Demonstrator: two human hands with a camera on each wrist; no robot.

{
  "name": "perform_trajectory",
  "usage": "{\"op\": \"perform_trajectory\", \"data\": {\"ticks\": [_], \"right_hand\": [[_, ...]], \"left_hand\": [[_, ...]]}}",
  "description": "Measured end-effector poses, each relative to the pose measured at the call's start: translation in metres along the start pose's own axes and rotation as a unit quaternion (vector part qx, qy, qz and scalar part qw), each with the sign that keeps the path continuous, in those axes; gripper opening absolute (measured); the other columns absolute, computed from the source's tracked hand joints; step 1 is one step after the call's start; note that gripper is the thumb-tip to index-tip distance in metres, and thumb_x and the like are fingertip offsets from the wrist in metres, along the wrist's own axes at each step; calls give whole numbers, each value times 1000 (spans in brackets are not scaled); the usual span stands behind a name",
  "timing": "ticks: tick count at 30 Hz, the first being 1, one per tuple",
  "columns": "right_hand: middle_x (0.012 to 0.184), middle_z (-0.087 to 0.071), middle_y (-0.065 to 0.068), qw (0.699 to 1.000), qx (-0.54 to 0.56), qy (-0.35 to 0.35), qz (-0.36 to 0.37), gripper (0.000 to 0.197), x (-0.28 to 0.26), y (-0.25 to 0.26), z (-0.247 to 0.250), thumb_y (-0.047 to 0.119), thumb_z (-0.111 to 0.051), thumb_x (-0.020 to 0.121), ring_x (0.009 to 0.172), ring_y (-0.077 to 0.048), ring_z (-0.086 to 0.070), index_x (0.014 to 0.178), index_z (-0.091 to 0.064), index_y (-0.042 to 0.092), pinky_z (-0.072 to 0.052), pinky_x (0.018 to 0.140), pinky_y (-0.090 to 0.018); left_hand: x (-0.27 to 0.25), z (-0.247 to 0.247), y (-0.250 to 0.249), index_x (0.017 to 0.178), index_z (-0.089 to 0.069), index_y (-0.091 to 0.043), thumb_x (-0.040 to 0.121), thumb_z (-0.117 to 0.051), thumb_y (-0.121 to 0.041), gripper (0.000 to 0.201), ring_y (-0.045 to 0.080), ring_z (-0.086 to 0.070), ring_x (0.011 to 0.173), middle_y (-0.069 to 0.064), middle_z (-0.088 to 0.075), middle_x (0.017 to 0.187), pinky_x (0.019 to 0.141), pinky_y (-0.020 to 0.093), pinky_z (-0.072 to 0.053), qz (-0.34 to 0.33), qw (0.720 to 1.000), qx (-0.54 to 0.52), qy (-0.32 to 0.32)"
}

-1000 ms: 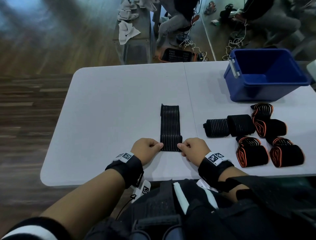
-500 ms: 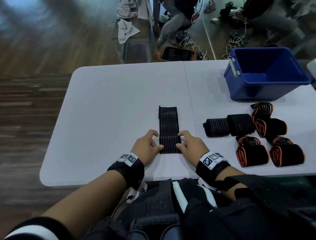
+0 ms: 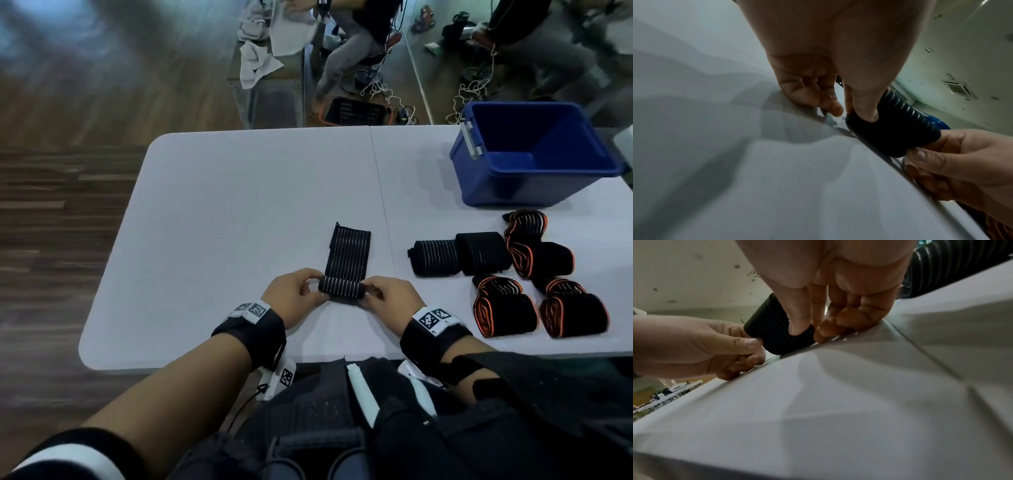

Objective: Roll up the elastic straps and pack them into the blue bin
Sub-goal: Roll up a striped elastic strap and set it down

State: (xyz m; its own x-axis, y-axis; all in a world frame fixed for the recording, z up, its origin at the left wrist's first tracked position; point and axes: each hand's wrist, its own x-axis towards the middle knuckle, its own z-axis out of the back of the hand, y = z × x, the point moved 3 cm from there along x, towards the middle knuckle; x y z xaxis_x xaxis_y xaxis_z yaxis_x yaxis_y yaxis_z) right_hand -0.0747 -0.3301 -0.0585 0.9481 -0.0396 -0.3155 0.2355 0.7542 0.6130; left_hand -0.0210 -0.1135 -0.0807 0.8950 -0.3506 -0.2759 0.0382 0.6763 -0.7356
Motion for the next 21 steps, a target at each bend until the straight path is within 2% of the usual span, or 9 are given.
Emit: {"op": "perform_trajectory", "data": {"ticks": [2, 5, 7, 9, 12, 14, 16, 18, 21], "right_hand": [[99, -74, -3, 1000, 8, 4, -8, 20, -1, 1, 1, 26, -65, 91, 95, -20, -64, 109, -73, 19, -50, 86, -32], [88, -73, -4, 1000, -7, 3, -29, 21, 0, 0, 2, 29, -60, 95, 86, -21, -63, 94, -74, 13, -48, 77, -30], [80, -71, -3, 999, 0, -10, -47, 28, 2, -3, 2, 30, -58, 96, 81, -19, -63, 80, -73, 13, -46, 72, -28], [76, -72, -1, 998, 12, -18, -67, 34, 3, -5, 3, 31, -57, 97, 78, -18, -65, 73, -73, 12, -48, 73, -28], [74, -72, -2, 996, 9, -17, -83, 40, 3, -6, 2, 36, -55, 97, 75, -18, -65, 72, -73, 11, -53, 76, -33], [75, -72, -3, 996, 3, -19, -87, 41, 3, -4, 1, 38, -53, 98, 77, -19, -65, 74, -72, 10, -54, 77, -35], [78, -71, -1, 995, 0, -24, -94, 39, 2, -1, 0, 40, -51, 98, 80, -19, -65, 77, -69, 12, -53, 78, -35], [83, -71, 1, 994, 2, -32, -101, 35, 0, 3, 0, 42, -52, 97, 86, -19, -65, 83, -69, 15, -51, 77, -32], [102, -69, 0, 992, 19, -38, -120, 36, -1, 9, -1, 48, -59, 93, 98, -20, -64, 104, -67, 14, -50, 84, -31]], "left_hand": [[1, 0, 1, 112, -70, -32, 85, -74, -40, 28, 7, -52, 62, -8, -56, 65, 61, 25, -39, 13, 1000, -11, 2], [0, 0, 1, 100, -73, -30, 86, -70, -49, 24, 8, -57, 69, -9, -62, 71, 65, 27, -44, 25, 1000, -9, 8], [0, -2, -2, 86, -73, -26, 87, -67, -55, 29, 8, -56, 67, -9, -61, 68, 64, 28, -43, 29, 999, 11, 13], [0, -4, -4, 75, -71, -20, 88, -64, -59, 42, 10, -52, 60, -8, -58, 62, 60, 28, -41, 46, 999, 19, 14], [0, -4, -5, 71, -66, -5, 90, -59, -61, 60, 16, -46, 53, -1, -51, 56, 56, 29, -37, 73, 997, 23, 8], [0, -4, -6, 73, -65, -1, 91, -57, -61, 64, 19, -48, 55, 3, -54, 58, 57, 32, -41, 80, 996, 30, 11], [0, -4, -8, 74, -67, -5, 92, -57, -60, 59, 20, -57, 61, 2, -65, 65, 65, 34, -49, 75, 996, 48, 13], [-1, -4, -9, 77, -66, -15, 91, -59, -58, 46, 17, -65, 72, -2, -72, 74, 74, 36, -54, 67, 996, 54, 1], [-4, -3, -11, 88, -55, -22, 87, -67, -52, 33, 15, -66, 76, -3, -72, 79, 73, 35, -55, 74, 997, 19, -26]]}}
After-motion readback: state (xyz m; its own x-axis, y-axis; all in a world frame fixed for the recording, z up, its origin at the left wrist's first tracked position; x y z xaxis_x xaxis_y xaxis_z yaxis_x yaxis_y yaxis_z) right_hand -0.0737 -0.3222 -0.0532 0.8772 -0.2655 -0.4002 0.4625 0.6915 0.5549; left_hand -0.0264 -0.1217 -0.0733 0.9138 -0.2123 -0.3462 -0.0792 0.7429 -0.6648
